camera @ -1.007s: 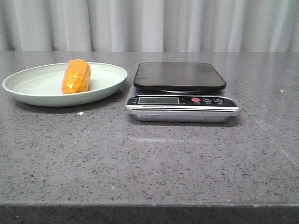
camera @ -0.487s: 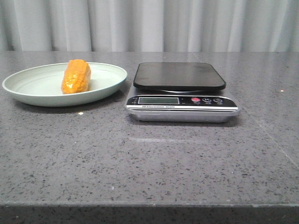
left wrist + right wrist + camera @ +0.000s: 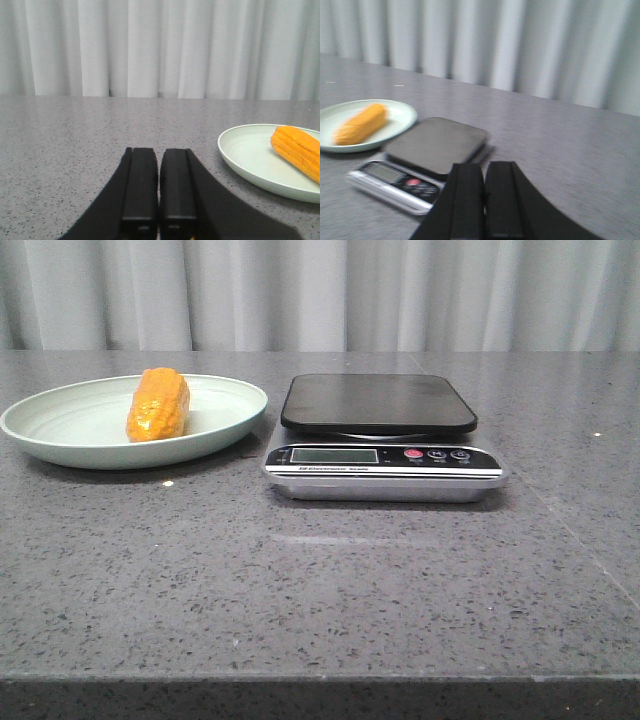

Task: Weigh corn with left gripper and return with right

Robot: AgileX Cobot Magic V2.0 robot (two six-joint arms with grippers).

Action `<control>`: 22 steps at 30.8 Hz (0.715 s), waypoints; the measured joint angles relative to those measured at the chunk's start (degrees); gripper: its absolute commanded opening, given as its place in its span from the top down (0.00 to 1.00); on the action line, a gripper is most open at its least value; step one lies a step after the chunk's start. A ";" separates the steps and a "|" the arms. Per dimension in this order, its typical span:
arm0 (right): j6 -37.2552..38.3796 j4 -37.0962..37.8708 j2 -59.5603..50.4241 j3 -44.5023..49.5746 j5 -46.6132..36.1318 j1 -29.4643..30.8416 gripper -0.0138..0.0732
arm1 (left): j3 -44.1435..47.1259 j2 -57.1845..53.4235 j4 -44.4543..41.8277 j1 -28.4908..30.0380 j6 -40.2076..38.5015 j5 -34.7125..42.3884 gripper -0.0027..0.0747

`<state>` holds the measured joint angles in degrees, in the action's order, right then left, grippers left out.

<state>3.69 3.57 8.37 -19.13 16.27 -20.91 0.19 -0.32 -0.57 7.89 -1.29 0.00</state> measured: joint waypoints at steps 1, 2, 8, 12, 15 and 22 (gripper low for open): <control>0.00 0.00 0.00 0.61 -0.61 2.92 0.67 | 0.00 0.00 0.00 0.00 0.00 0.00 0.80; 0.00 0.10 0.00 1.29 -1.17 4.68 0.67 | 0.00 0.00 0.00 0.00 0.00 0.00 0.80; 0.00 -1.03 -1.69 6.62 -7.30 16.61 0.67 | 0.00 0.00 0.00 0.00 0.00 0.00 0.80; 0.00 -1.43 -4.09 12.10 -13.62 19.12 0.67 | 0.00 0.00 0.00 0.00 0.00 0.00 0.80; 0.00 -1.43 -6.72 16.51 -18.05 19.26 0.67 | 0.00 0.00 0.00 0.00 0.00 0.00 0.80; 0.00 -1.55 -8.94 20.68 -21.26 19.26 0.67 | 0.00 0.00 0.00 0.00 0.00 0.00 0.80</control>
<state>3.69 2.02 -0.57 1.55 -4.99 -1.66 0.19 -0.32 -0.57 7.89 -1.29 0.00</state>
